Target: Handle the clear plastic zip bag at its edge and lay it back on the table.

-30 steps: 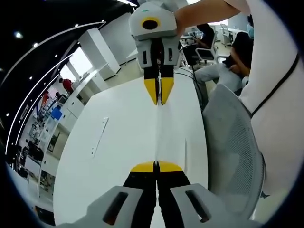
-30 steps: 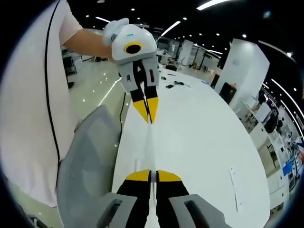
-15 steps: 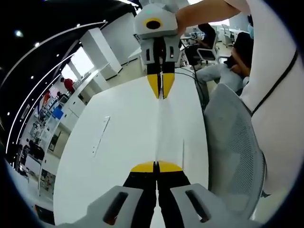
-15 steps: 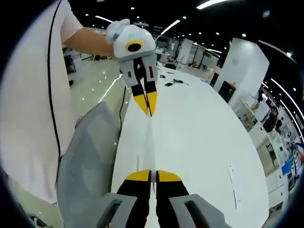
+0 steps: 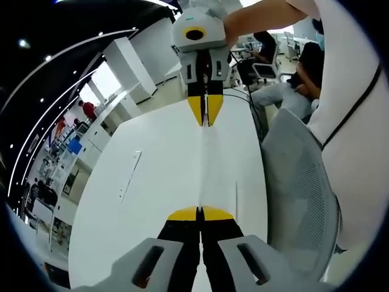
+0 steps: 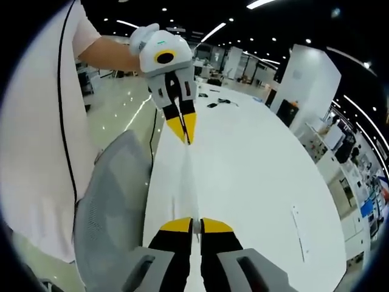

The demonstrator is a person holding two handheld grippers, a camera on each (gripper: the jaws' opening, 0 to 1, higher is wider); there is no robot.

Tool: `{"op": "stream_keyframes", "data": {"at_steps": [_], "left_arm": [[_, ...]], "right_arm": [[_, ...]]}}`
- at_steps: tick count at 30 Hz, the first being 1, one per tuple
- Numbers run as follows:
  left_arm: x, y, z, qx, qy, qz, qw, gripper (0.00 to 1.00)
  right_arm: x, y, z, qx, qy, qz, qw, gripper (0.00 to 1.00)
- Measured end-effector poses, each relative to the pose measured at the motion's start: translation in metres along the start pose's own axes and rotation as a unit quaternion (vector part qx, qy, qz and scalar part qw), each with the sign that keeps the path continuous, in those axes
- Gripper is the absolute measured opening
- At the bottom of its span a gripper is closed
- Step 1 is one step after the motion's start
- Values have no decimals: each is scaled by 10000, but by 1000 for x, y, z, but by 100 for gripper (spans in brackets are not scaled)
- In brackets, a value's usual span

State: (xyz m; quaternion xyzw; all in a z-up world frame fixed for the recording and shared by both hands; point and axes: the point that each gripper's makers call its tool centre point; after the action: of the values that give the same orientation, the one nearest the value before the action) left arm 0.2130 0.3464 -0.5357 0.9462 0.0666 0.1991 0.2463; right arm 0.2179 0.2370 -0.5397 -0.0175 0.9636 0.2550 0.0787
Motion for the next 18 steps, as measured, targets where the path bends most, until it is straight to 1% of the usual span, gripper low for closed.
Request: {"op": "stream_keyframes", "data": {"at_steps": [3,6,8,10,12,18], "left_arm": [[0,1,0,-9,-7,0,10000,0],[0,3,1,-34,-3,-2,10000,0],[0,4,1,-43,-5,-7,10000,0],[0,4,1,-44,-5,-2,10000,0],[1,4,1,-46,1,5,10000,0],[1,5,0,-62,38,25,10000,0]], "right_arm": [[0,1,0,9,-13,-11,10000,2],[2,5,1,-23,56,57,10000,6],[4,6,3,15,101,68,9999,8],[4,8,2,2,93,45,9999,8],[4,12,1,-57,124,131,9998,8],[2,18,0,-111,124,169,9997,8]]}}
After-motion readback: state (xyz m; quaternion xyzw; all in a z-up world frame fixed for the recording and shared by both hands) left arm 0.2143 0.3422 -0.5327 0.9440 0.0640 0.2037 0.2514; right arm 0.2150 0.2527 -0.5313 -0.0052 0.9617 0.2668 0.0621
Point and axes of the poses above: the point that each gripper's makers call its tool centre point, and the gripper's own axes: z roughly forward along the fingers, x roughly to its left, y roughly out of its top, and after that the axes turned 13 degrees about x, right-handed
